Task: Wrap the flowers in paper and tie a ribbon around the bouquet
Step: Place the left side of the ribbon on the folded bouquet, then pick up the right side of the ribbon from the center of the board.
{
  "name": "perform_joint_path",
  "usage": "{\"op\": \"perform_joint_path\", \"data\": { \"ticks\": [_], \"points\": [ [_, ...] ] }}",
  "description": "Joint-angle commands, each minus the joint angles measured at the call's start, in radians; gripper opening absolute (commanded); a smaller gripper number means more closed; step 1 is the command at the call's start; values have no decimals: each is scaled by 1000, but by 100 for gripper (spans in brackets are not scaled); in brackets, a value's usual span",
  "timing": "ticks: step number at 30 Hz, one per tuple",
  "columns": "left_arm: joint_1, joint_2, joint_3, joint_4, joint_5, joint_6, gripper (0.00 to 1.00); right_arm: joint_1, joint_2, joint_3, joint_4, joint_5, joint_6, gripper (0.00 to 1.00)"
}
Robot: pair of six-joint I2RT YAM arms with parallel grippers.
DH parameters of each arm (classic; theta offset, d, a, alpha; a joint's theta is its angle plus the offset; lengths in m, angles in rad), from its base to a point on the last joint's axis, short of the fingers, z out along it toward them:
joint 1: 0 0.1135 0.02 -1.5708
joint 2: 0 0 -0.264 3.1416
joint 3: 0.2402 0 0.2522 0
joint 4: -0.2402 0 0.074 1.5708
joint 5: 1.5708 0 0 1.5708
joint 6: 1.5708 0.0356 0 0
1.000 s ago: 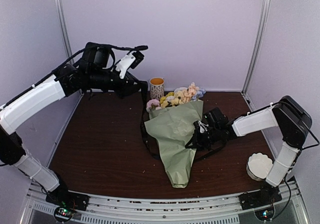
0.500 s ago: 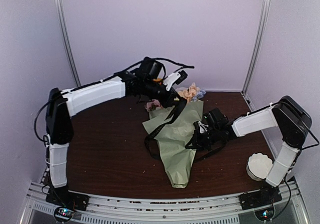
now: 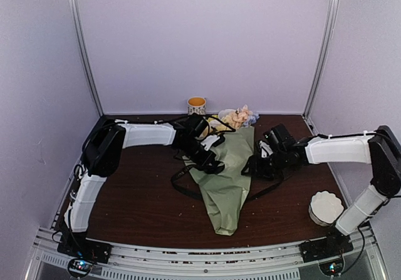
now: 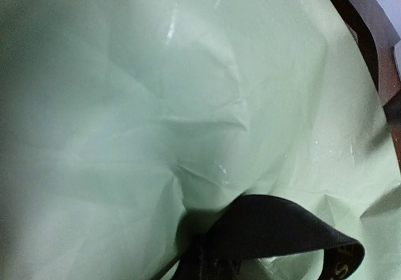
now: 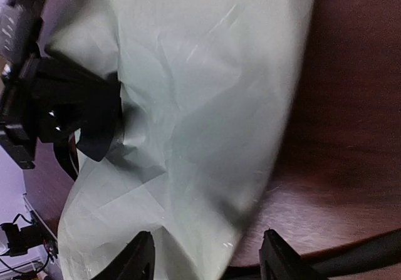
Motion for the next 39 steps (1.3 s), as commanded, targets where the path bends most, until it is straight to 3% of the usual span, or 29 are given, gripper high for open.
{"op": "perform_joint_path", "data": {
  "ticks": [1, 5, 12, 14, 20, 25, 27, 31, 39],
  "points": [
    [6, -25, -74, 73, 35, -26, 0, -92, -133, 15, -193, 249, -87, 61],
    [6, -28, -86, 81, 48, -17, 0, -192, -109, 61, -298, 376, -160, 71],
    [8, -50, -119, 92, 47, 5, 0, -256, 116, 191, -366, 391, -222, 73],
    [7, -52, -126, 92, 49, 10, 0, -263, 152, 208, -363, 379, -230, 68],
    [8, -64, -136, 95, 39, 15, 0, -314, 186, 251, -396, 338, -265, 35],
    [8, -69, -139, 95, 28, 21, 0, -371, 182, 246, -407, 248, -305, 25],
    [9, -70, -141, 95, 27, 21, 0, -385, 175, 240, -410, 235, -315, 25],
    [11, -72, -143, 95, 27, 21, 0, -393, 200, 262, -430, 200, -331, 38],
    [15, -77, -146, 96, 17, 21, 0, -369, 270, 337, -526, 191, -365, 41]
  ]
}}
